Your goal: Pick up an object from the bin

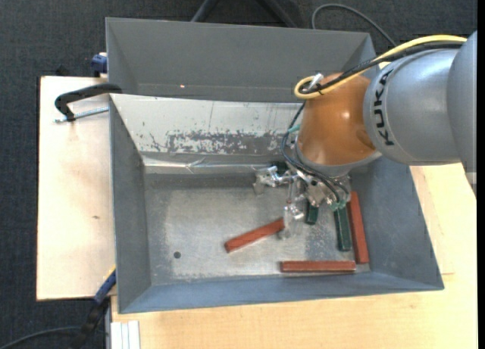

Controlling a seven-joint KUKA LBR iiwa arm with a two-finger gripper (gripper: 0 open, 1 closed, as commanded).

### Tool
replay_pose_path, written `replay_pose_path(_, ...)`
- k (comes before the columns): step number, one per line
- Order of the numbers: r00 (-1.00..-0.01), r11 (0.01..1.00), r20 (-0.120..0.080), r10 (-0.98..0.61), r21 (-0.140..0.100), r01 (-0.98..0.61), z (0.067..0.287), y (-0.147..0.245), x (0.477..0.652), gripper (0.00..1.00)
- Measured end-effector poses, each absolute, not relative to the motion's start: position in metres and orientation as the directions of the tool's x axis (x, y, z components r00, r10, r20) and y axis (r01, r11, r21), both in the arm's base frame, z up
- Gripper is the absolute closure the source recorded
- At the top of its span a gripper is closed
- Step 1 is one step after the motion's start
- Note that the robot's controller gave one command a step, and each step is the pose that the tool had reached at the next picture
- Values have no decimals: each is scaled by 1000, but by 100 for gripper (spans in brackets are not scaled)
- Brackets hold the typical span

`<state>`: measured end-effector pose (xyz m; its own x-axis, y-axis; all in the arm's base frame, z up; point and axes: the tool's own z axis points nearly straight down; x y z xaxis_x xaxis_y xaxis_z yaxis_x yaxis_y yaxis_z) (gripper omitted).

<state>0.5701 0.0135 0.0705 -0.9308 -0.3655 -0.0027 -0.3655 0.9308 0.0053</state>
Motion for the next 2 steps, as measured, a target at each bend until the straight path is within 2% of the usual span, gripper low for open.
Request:
replay_pose_path(1, -933, 933, -2, -360, 1, -360, 71, 7, 571, 100)
replay_pose_path(2, -928, 929, -15, -371, -6, -371, 230, -14, 565, 100)
